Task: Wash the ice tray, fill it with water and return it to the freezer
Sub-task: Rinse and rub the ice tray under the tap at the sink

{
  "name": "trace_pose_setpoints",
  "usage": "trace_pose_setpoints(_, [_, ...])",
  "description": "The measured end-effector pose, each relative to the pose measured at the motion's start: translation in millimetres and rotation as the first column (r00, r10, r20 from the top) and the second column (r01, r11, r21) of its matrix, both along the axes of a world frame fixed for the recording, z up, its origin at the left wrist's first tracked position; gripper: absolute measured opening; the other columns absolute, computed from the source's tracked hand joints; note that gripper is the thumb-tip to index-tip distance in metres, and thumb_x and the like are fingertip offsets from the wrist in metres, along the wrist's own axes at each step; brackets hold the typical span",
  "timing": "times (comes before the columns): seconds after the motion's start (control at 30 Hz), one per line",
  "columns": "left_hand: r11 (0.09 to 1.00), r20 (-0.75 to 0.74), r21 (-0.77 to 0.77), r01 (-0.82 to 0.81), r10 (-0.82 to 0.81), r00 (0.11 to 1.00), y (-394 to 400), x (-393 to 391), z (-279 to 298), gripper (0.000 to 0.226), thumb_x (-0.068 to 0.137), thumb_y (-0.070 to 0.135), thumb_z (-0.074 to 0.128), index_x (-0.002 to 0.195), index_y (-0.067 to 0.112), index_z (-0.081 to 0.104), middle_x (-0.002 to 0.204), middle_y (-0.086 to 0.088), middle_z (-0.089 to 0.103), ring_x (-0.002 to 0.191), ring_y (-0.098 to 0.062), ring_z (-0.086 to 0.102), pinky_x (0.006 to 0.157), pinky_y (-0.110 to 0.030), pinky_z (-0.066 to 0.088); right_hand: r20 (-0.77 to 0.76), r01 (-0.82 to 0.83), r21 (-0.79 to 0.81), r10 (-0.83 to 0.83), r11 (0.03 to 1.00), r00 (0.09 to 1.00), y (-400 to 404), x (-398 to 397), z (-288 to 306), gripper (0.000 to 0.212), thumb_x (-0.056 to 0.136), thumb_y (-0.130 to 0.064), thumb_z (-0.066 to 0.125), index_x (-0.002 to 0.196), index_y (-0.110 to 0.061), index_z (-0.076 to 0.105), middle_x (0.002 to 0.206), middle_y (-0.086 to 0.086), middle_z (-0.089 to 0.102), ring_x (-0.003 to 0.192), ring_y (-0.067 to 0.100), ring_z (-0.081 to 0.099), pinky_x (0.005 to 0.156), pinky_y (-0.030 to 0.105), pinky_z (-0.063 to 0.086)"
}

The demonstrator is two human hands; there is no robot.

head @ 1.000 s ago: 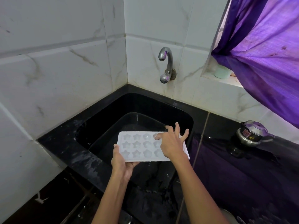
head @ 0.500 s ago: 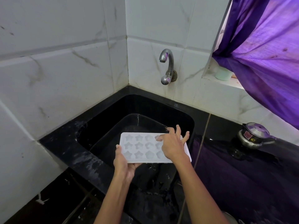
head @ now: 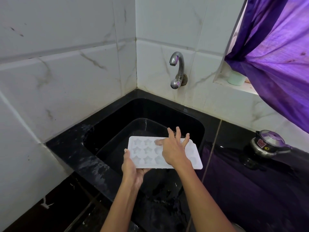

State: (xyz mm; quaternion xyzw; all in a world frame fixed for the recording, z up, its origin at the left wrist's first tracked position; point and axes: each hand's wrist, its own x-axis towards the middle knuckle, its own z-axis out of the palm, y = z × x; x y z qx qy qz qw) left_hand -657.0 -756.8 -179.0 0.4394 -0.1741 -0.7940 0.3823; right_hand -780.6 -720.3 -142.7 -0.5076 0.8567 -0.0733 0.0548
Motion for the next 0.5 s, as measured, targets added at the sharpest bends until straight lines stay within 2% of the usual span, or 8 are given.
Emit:
trace_pose_setpoints(0.13, [1.0, 0.011, -0.007, 0.002, -0.001, 1.0, 1.0, 0.3, -1.3, 0.043, 0.099, 0.05, 0.035, 0.1, 0.014, 0.059, 0.105, -0.016, 0.069, 0.095, -0.035, 0.066, 0.077, -0.055, 0.054, 0.002, 0.003, -0.003, -0.003, 1.0, 1.0, 3.0, -1.0, 0.4, 0.076, 0.078, 0.016, 0.045, 0.126, -0.041, 0.058, 0.157, 0.011, 0.017, 0.146, 0.036, -0.014, 0.11, 0.065, -0.015])
trace_pose_setpoints(0.3, [1.0, 0.009, -0.01, 0.014, -0.014, 1.0, 3.5, -1.1, -0.3, 0.045, 0.099, 0.05, 0.034, 0.103, 0.013, 0.06, 0.104, -0.016, 0.069, 0.095, -0.036, 0.066, 0.082, -0.057, 0.053, -0.008, 0.005, -0.007, -0.005, 1.0, 1.0, 4.0, 1.7, 3.0, 0.07, 0.08, 0.014, 0.048, 0.127, -0.037, 0.057, 0.159, 0.012, 0.011, 0.147, 0.036, -0.014, 0.11, 0.064, -0.015])
trace_pose_setpoints(0.5, [1.0, 0.008, -0.019, 0.009, -0.009, 1.0, 6.5, -0.3, -1.0, 0.044, 0.099, 0.049, 0.035, 0.102, 0.014, 0.059, 0.107, -0.016, 0.069, 0.097, -0.036, 0.066, 0.085, -0.059, 0.052, -0.009, -0.012, -0.014, 0.012, 1.0, 1.0, 8.4, 2.2, 4.4, 0.065, 0.081, 0.013, 0.048, 0.123, -0.036, 0.061, 0.156, 0.01, 0.019, 0.147, 0.036, -0.013, 0.11, 0.064, -0.016])
